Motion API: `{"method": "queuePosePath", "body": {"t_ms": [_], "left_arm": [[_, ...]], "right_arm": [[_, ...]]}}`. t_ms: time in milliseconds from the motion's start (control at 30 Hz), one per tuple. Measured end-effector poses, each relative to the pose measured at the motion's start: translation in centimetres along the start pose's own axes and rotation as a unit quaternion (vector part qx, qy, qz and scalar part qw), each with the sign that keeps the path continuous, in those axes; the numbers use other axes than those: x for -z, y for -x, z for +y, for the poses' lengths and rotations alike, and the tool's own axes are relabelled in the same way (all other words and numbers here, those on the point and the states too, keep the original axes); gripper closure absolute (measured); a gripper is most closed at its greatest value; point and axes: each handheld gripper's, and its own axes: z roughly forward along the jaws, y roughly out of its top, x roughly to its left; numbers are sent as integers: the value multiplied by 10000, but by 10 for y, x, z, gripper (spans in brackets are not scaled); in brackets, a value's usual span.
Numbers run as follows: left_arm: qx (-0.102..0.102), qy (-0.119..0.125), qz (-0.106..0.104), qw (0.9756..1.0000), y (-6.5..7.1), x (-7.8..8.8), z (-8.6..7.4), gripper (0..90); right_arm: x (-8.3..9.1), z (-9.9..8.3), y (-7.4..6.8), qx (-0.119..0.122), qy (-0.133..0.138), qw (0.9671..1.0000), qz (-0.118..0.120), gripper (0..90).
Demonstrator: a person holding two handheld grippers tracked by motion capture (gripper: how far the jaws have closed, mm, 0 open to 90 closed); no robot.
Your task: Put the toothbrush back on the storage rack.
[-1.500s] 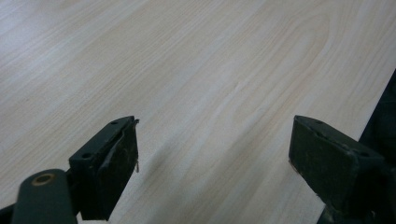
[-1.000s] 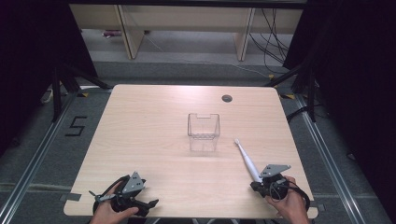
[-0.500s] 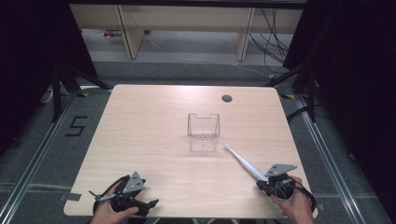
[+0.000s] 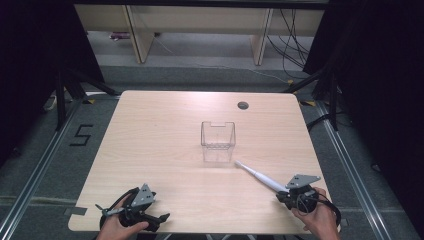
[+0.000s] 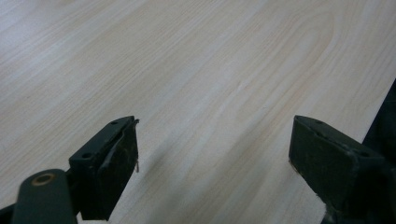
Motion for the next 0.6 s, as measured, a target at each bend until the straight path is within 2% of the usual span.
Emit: {"method": "queuePosePath", "body": {"t_ms": [33,67,133,167,200,233,267,300,333,367,400,500,600], "left_arm": [[19,-1,24,10000,0,0,0,151],[14,-1,32,10000,-1,0,0,151],[13,7,32,10000,-1,0,0,151],[18,4,29,10000,-1,0,0,151],[18,4,29,10000,-1,0,0,151],[15,6,22,10000,-1,0,0,151],[15,6,22,10000,-1,0,0,151],[12,5,22,10000,-1,0,0,151],[10,6,25,10000,-1,0,0,151],[14,3,25,10000,-1,0,0,151],[14,3,25,10000,-1,0,0,151],[6,-7,32,10000,-1,0,0,151],[-18,-65,13,10000,-2,0,0,151]], "right_arm": [[4,4,1,152,-7,9999,-80,762],[4,5,0,153,66,9997,-167,748],[5,7,0,178,32,9996,-198,730],[6,12,1,329,-120,9992,-211,694],[4,14,1,330,-78,9991,-266,669],[4,15,0,349,-150,9989,-260,645],[3,18,2,534,-161,9980,-304,629],[3,18,2,534,-161,9980,-304,629],[1,24,1,590,-236,9974,-330,564],[-1,27,1,646,-372,9968,-296,546],[-1,27,1,646,-372,9968,-296,546],[-5,36,2,789,-663,9943,-290,501],[-10,44,5,779,-813,9933,-277,489]]}}
